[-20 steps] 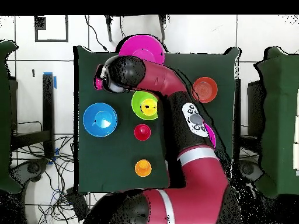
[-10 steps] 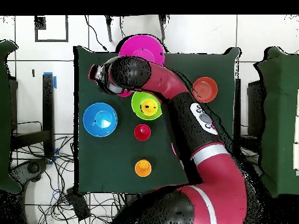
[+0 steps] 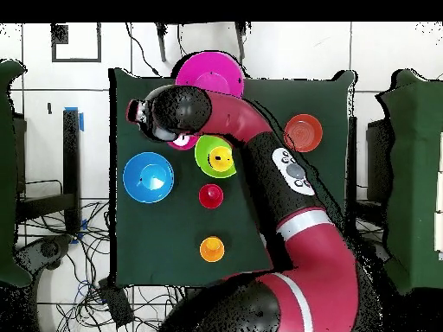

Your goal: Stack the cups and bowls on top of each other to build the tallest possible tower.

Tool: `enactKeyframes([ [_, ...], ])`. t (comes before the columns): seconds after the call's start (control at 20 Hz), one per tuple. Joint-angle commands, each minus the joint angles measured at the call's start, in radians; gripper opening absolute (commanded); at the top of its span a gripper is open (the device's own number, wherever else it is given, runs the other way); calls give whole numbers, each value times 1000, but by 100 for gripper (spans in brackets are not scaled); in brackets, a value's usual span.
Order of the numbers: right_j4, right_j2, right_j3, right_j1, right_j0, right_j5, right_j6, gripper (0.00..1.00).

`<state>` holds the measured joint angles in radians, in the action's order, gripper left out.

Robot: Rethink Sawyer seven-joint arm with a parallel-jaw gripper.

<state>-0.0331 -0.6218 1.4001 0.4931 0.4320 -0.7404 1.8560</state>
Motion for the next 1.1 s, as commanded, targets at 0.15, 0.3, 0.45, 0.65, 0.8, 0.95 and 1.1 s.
enactKeyframes([
  [0.15, -178, 67, -94, -77, -77, -39, -117, 0],
  [0.3, -235, 119, -154, -89, -118, -51, -73, 0],
  [0.45, -270, 157, -195, -97, -150, -70, -42, 0],
  [0.65, -308, 220, -253, -104, -201, -125, 6, 0],
  [0.8, -330, 267, -284, -107, -236, -140, 31, 0],
  [0.95, -355, 296, -307, -109, -258, -144, 35, 100],
  [1.1, -374, 316, -324, -111, -272, -155, 25, 100],
])
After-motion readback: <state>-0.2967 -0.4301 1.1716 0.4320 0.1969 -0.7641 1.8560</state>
